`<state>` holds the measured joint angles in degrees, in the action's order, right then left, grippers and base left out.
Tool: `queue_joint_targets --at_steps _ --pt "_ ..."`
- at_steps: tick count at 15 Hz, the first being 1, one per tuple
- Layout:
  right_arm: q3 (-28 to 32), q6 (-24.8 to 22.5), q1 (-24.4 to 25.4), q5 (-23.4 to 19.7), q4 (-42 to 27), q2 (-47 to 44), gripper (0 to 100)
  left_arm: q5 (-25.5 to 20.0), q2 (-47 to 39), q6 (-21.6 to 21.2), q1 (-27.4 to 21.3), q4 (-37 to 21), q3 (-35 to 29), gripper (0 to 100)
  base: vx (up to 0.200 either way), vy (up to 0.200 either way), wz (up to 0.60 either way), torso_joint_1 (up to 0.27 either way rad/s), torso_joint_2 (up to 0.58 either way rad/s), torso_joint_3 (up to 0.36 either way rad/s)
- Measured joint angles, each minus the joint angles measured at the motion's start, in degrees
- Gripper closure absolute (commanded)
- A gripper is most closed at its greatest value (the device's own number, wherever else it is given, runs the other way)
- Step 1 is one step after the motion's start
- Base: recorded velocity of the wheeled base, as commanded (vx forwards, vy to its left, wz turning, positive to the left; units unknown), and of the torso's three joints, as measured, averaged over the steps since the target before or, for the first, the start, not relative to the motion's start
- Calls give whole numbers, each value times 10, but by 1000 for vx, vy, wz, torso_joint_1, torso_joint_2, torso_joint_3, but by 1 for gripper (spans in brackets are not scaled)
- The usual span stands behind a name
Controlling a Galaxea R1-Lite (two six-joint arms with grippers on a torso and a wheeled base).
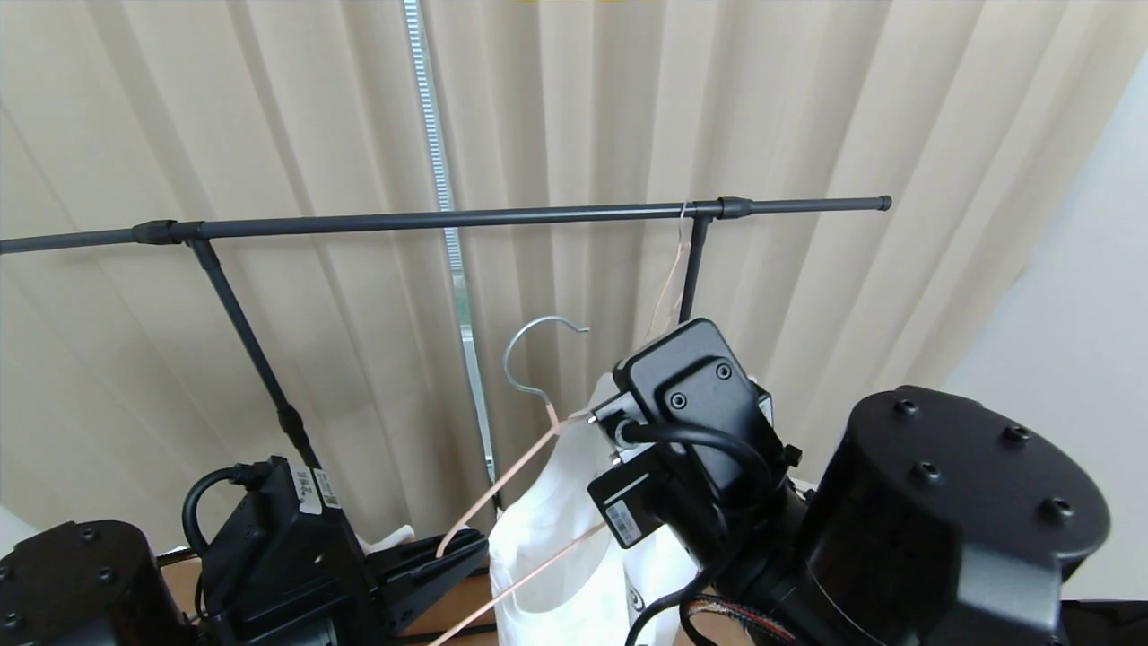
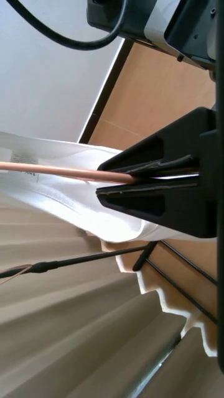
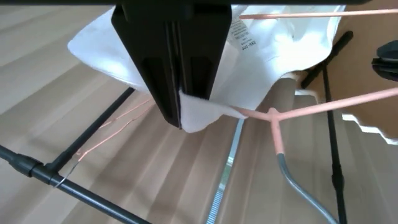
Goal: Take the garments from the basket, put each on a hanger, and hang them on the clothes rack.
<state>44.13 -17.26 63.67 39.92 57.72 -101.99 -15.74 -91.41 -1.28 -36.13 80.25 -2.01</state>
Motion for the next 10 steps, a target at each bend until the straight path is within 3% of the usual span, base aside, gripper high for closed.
queue_joint_targets --at_steps 6,10 --pt "8 3 3 -4 26 3 100 0 0 1 0 75 13 100 0 0 0 0 0 0" --pt "8 4 3 -5 53 0 100 0 0 2 0 86 18 100 0 0 0 0 0 0"
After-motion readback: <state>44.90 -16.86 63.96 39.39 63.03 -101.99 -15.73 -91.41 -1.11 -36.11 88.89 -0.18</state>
